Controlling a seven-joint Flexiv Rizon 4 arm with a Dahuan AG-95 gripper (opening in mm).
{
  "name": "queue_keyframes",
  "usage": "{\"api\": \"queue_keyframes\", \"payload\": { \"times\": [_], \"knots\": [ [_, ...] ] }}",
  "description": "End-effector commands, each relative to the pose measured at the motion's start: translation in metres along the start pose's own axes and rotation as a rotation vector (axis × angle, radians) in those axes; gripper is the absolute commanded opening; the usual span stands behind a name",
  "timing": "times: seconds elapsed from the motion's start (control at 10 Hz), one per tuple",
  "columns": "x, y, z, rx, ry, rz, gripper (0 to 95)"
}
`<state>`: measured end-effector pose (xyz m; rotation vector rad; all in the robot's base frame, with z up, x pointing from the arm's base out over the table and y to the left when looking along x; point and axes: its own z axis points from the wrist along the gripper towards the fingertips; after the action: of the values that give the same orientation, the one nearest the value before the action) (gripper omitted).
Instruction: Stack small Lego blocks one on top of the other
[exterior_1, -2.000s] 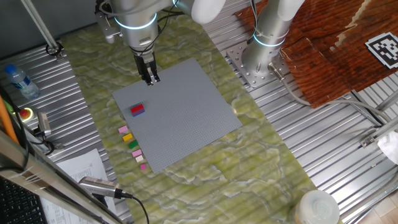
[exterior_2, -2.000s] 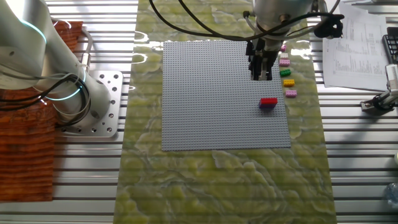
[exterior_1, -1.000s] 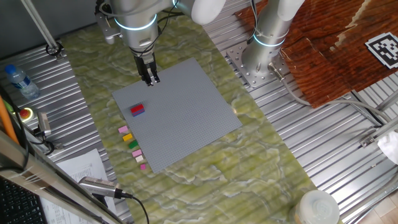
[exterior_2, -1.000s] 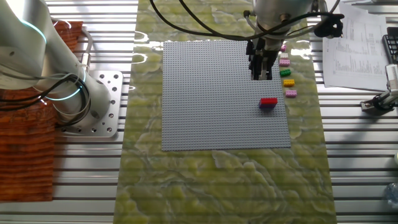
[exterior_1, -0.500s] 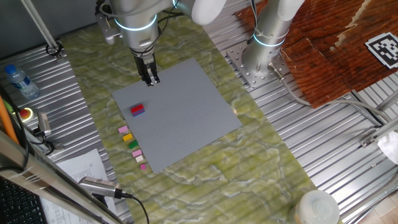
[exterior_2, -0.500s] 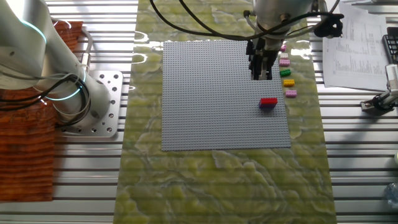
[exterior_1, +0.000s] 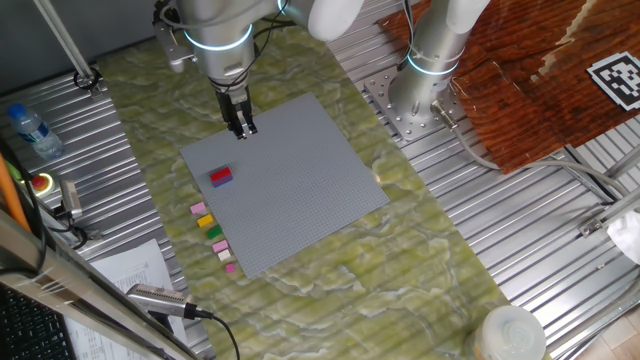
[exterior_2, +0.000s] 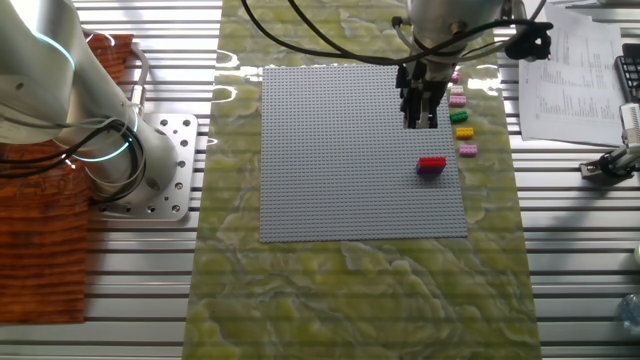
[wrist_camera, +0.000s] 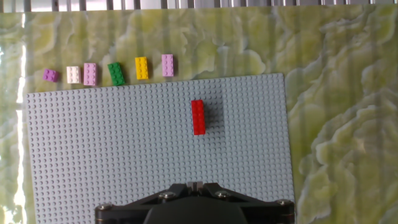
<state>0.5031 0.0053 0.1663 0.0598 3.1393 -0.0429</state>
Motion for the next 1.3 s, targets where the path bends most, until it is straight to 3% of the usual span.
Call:
{"api": "queue_keyframes", "payload": {
  "times": [0.1,0.8,1.0,1.3],
  "knots": [
    [0.000,0.000,0.001,0.001,0.001,-0.007,0.0],
    [0.000,0.000,0.005,0.002,0.004,-0.055,0.0],
    [-0.007,-0.002,0.015,-0.004,-0.020,-0.070,0.0],
    [-0.032,0.002,0.033,-0.007,-0.041,-0.070,0.0]
  ]
}}
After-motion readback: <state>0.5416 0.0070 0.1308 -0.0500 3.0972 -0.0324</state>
